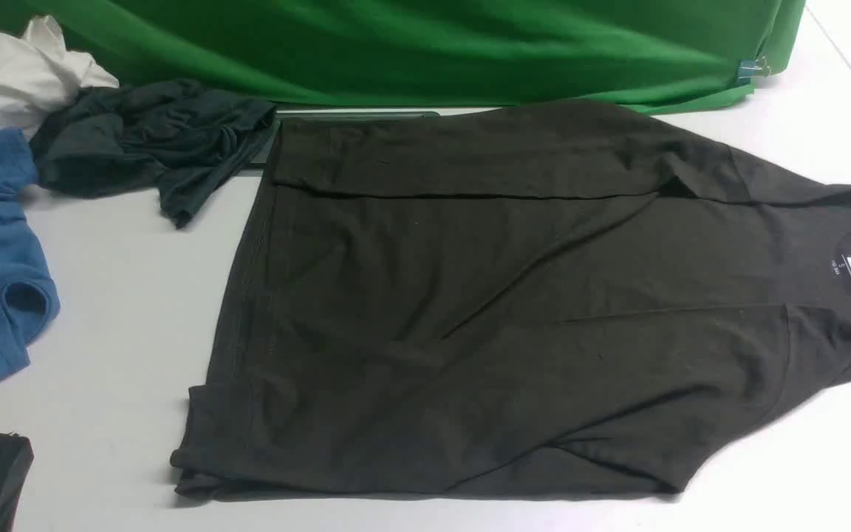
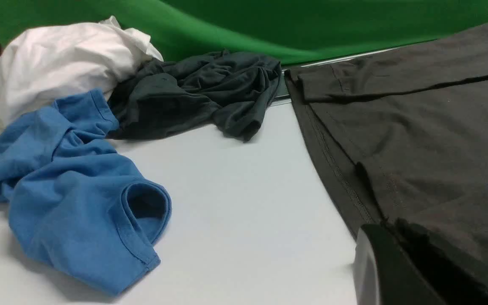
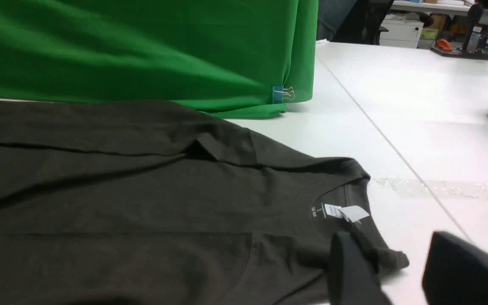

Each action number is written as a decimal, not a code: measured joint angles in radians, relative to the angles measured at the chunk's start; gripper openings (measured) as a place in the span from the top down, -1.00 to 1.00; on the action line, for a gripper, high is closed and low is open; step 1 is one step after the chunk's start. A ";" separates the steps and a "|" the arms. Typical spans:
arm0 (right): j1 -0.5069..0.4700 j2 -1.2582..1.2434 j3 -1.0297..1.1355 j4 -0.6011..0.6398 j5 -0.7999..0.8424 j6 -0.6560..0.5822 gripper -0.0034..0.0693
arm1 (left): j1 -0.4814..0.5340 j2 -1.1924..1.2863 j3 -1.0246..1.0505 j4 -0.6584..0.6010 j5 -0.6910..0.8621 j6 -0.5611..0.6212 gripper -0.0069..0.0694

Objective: Fold a long-sleeved shirt on a white desktop.
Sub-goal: 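Grasp the left edge of the dark T-shirt lying flat on the table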

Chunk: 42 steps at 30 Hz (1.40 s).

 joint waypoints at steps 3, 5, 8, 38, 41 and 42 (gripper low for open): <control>0.000 0.000 0.000 0.000 0.000 0.000 0.25 | 0.000 0.000 0.000 0.000 0.000 0.000 0.77; 0.000 0.000 0.000 0.000 0.000 0.000 0.25 | 0.000 0.000 0.000 0.000 0.000 0.000 0.77; 0.000 0.000 0.000 0.000 0.000 0.000 0.25 | 0.000 0.000 0.000 0.014 0.000 0.003 0.77; 0.000 0.000 0.000 0.002 -0.024 0.047 0.25 | 0.000 0.000 0.000 0.061 -0.135 0.047 0.77; 0.000 0.000 0.000 0.002 -0.063 0.140 0.25 | 0.000 0.000 0.000 0.022 -0.142 0.047 0.77; 0.000 0.000 0.000 0.002 -0.107 0.228 0.25 | 0.000 0.000 0.000 -0.013 -0.159 0.047 0.77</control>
